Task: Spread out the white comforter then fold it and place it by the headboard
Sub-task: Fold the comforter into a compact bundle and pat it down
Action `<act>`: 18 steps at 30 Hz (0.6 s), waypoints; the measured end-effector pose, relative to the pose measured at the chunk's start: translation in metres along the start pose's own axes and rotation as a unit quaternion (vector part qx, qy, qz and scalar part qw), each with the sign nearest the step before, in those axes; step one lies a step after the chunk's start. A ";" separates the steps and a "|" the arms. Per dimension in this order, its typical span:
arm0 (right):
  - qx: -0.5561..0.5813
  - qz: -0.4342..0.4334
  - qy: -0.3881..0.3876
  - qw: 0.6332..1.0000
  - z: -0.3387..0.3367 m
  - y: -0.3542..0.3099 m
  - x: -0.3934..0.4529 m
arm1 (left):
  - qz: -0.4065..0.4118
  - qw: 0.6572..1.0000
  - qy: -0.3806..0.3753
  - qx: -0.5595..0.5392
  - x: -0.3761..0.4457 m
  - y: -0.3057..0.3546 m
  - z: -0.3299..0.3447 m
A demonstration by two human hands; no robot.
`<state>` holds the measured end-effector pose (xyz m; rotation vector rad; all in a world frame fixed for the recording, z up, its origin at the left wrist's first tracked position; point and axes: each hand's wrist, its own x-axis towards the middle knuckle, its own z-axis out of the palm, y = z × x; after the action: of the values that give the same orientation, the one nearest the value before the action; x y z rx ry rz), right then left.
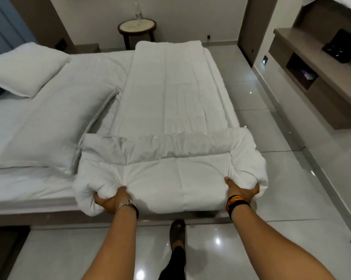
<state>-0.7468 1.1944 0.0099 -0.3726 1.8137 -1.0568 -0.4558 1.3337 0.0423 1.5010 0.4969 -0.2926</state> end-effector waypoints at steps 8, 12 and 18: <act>-0.045 -0.019 -0.015 0.999 0.044 -0.055 -0.024 | -0.083 0.995 -0.025 -0.043 0.010 0.039 0.046; 0.061 -0.170 -0.119 0.976 0.138 -0.141 -0.001 | 0.108 0.958 -0.266 0.011 0.042 0.095 0.161; -0.016 -0.175 -0.061 0.982 0.209 -0.134 0.046 | 0.184 0.931 -0.295 0.112 0.094 0.084 0.242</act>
<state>-0.6170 0.9835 0.0565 -0.7812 1.6926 -1.2165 -0.3018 1.1104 0.0689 1.5959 -0.3081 -0.4923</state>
